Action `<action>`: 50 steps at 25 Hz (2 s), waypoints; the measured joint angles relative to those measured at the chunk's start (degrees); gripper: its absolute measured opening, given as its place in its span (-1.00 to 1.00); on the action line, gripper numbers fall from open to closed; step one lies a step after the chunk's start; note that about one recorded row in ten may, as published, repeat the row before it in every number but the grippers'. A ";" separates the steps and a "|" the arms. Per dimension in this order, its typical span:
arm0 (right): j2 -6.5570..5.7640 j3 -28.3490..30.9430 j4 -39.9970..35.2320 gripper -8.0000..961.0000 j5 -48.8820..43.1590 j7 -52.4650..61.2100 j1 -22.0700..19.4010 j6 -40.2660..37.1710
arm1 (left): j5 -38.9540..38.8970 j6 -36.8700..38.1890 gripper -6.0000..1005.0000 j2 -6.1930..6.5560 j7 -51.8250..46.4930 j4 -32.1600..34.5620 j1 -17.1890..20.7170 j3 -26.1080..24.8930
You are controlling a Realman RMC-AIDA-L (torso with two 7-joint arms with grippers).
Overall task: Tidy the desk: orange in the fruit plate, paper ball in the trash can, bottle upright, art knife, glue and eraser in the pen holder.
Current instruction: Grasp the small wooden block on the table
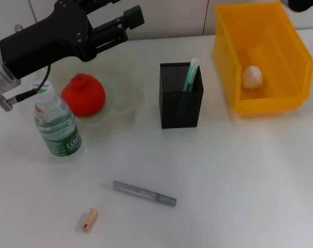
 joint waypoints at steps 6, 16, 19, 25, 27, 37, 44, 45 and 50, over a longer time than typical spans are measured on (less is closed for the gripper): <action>0.00 1.02 -2.07 0.70 8.49 0.33 -2.54 0.42 | -0.16 -0.09 0.45 0.00 -0.19 0.27 0.01 -0.21; 0.05 1.71 -4.50 0.70 30.69 1.01 -10.49 1.32 | -0.12 -0.20 0.59 0.10 -0.70 1.00 -0.32 -0.49; -0.08 2.05 -6.48 0.70 39.15 0.68 -13.90 -0.53 | -0.11 -0.19 0.59 0.11 -0.71 1.41 -0.11 -0.49; 0.00 3.77 -8.61 0.70 59.64 -6.05 -20.82 -12.08 | 0.59 0.19 0.59 0.22 -0.75 2.89 1.11 -0.06; -0.03 5.81 -7.12 0.70 67.75 -10.09 -21.83 -18.39 | 0.60 0.20 0.59 0.22 -0.75 3.29 1.44 0.06; -0.20 14.66 6.60 0.70 83.15 -17.63 -22.90 -41.67 | 0.68 0.25 0.58 0.17 0.04 3.91 4.80 -0.16; -0.12 16.27 16.58 0.70 89.53 -27.36 -24.94 -51.02 | 0.10 0.31 0.58 -0.20 2.61 4.56 7.87 -1.44; -0.16 16.80 17.86 0.70 91.38 -28.68 -25.64 -52.68 | -0.10 0.88 0.58 -0.25 3.73 4.63 8.40 -1.68; -0.30 17.35 18.45 0.70 91.10 -28.69 -26.44 -53.60 | 0.58 4.30 0.57 0.77 3.48 5.79 9.28 -1.57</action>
